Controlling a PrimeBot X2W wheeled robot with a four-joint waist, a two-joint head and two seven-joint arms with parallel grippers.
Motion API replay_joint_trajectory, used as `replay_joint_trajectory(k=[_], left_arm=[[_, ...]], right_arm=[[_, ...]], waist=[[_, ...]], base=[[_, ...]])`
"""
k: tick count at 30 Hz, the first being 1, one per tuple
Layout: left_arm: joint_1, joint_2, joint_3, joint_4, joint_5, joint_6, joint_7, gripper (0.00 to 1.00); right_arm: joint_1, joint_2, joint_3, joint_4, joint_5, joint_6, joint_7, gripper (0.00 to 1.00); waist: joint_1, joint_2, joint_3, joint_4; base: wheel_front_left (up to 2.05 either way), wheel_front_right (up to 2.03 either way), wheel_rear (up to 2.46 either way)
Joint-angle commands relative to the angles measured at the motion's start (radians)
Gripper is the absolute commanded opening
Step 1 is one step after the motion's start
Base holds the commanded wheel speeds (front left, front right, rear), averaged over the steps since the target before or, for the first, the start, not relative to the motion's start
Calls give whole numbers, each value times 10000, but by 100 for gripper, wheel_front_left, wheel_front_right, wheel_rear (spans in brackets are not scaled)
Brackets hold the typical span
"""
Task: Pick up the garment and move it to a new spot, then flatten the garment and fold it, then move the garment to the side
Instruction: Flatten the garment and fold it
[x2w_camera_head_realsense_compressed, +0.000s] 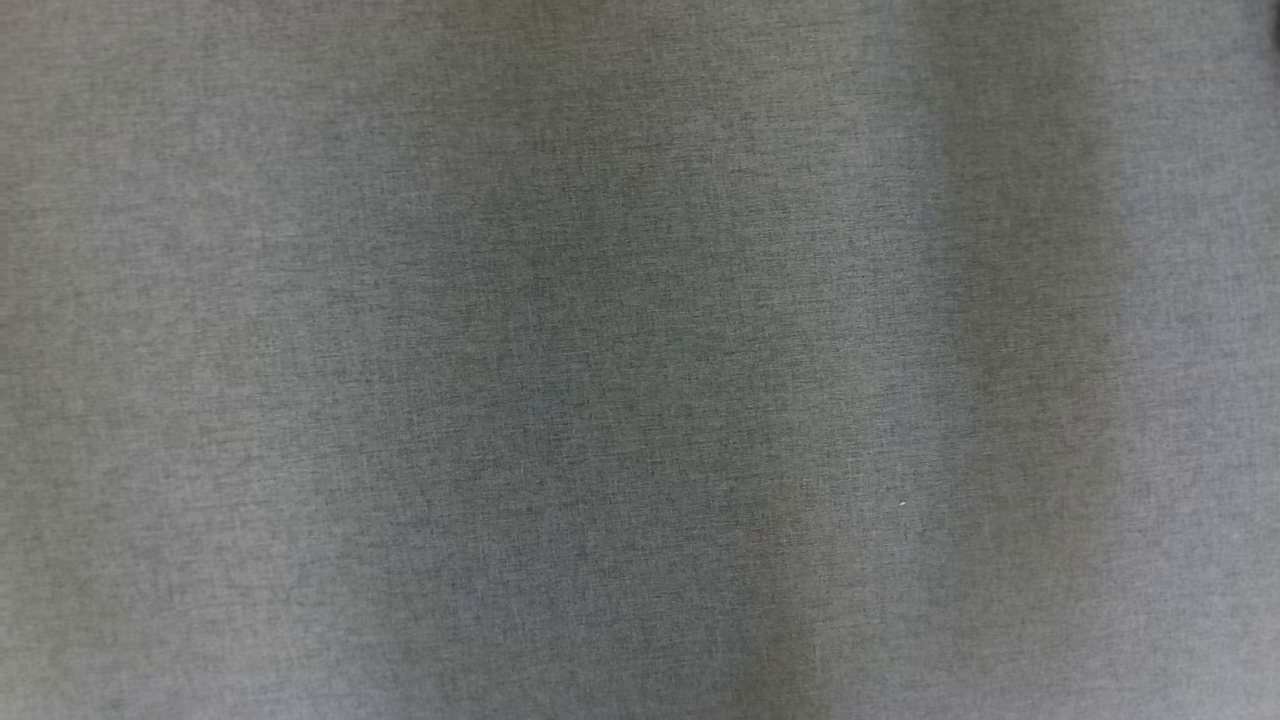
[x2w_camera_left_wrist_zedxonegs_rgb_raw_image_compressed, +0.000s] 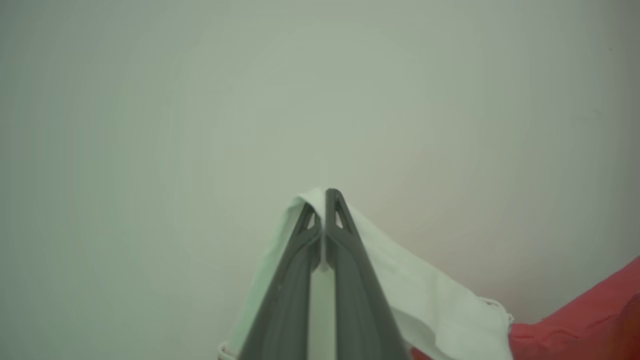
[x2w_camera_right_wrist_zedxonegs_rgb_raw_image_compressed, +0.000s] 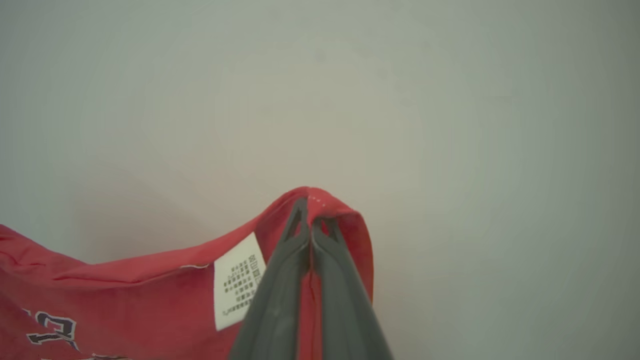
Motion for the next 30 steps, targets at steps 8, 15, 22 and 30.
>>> replay_joint_trajectory(k=[8,15,22,30], left_arm=[[-643,-78,-750,610,-508,20,-413,0],[234,45,-1375,506,-1394,20,-880,0],[2740,592,-1430,-603,-2642,20,-1896,0],[7068,1410,97,-2941,-2612,355,-2064,0]], right_arm=[[-639,-81,431,750,-27,-28,-381,0],[-297,-167,1041,1060,192,-28,-697,0],[1800,-354,2112,218,1124,-28,-1198,0],[5531,-1005,3115,-1758,2230,-28,-1420,0]], waist=[[0,-2,44,-28],[0,-2,174,76],[0,-2,-719,124],[0,-2,-2131,-20]], base=[[0,0,0],[0,0,0],[0,0,0],[0,0,0]])
